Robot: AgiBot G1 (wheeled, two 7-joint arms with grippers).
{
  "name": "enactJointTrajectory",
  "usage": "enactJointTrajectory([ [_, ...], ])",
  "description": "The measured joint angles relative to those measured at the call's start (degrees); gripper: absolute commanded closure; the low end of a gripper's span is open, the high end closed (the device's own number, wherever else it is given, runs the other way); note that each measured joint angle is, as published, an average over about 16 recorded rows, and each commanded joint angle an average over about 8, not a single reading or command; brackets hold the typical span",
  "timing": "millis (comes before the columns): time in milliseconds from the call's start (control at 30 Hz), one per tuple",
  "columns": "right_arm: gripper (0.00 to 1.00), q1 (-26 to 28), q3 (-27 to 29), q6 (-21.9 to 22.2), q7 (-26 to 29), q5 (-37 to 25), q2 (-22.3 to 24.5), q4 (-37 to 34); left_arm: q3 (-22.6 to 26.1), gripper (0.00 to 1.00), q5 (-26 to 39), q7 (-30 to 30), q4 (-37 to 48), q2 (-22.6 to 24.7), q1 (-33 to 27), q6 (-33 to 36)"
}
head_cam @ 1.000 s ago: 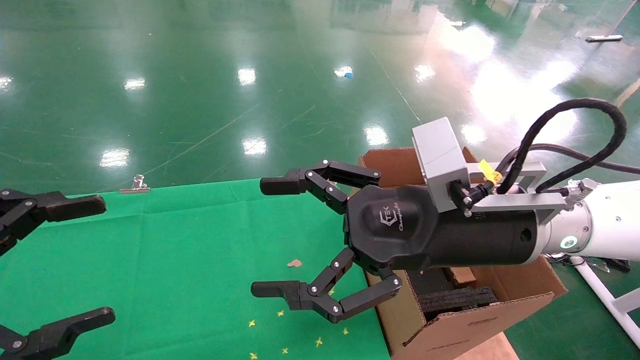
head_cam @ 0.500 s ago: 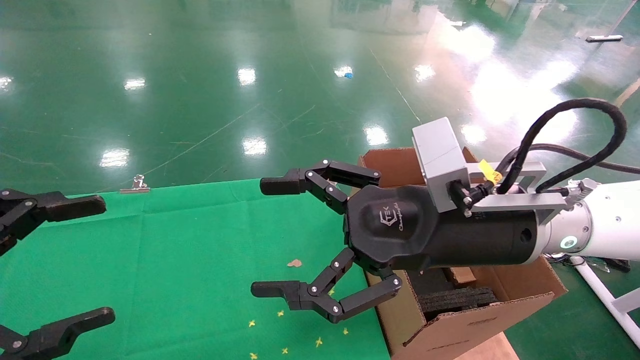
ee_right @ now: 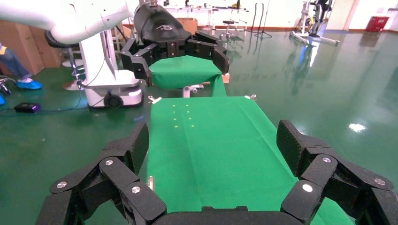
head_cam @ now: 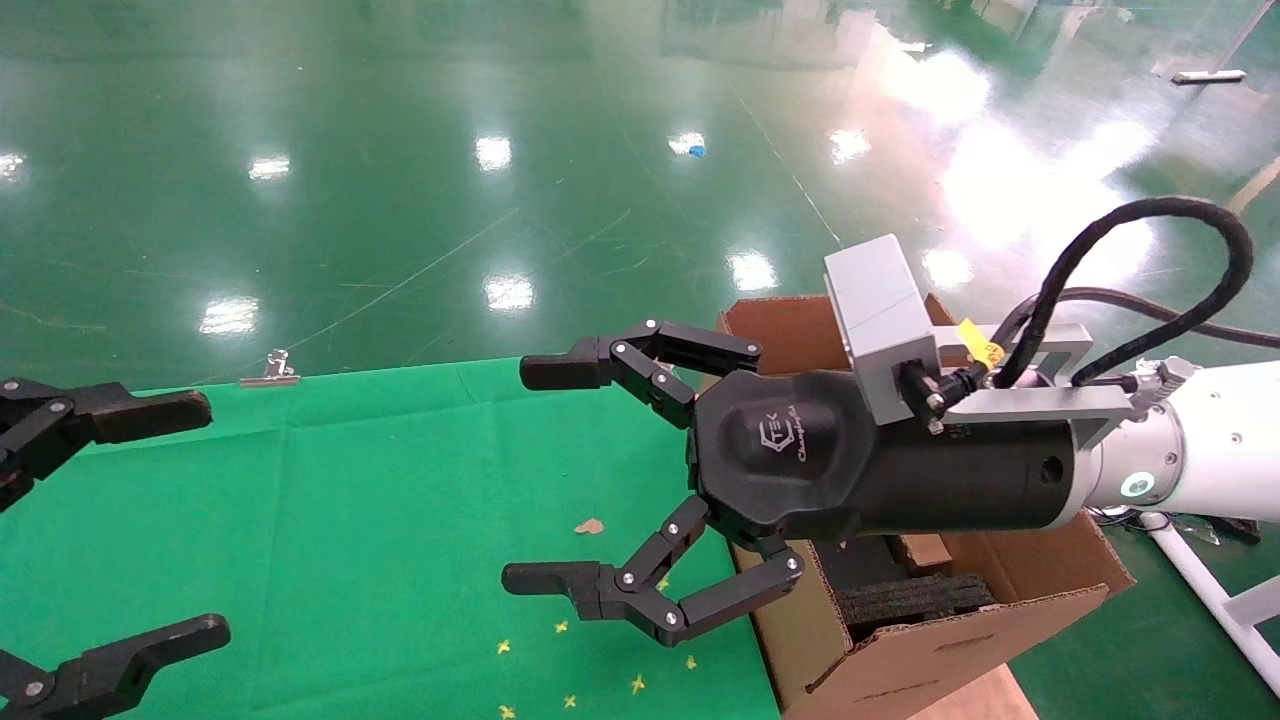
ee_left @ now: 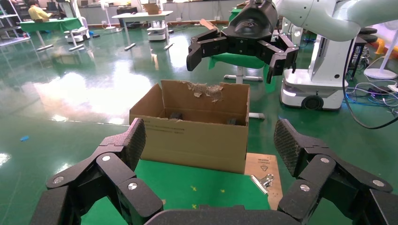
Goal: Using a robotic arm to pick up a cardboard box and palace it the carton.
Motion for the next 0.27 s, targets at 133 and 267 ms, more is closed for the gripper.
enactJointTrajectory([
  [133,0.0,0.0,0.0,0.0,0.0,0.0,0.0,0.0,0.0,0.0,0.0,0.0,0.0,0.0,0.0,0.0],
  [267,0.0,0.0,0.0,0.0,0.0,0.0,0.0,0.0,0.0,0.0,0.0,0.0,0.0,0.0,0.0,0.0],
])
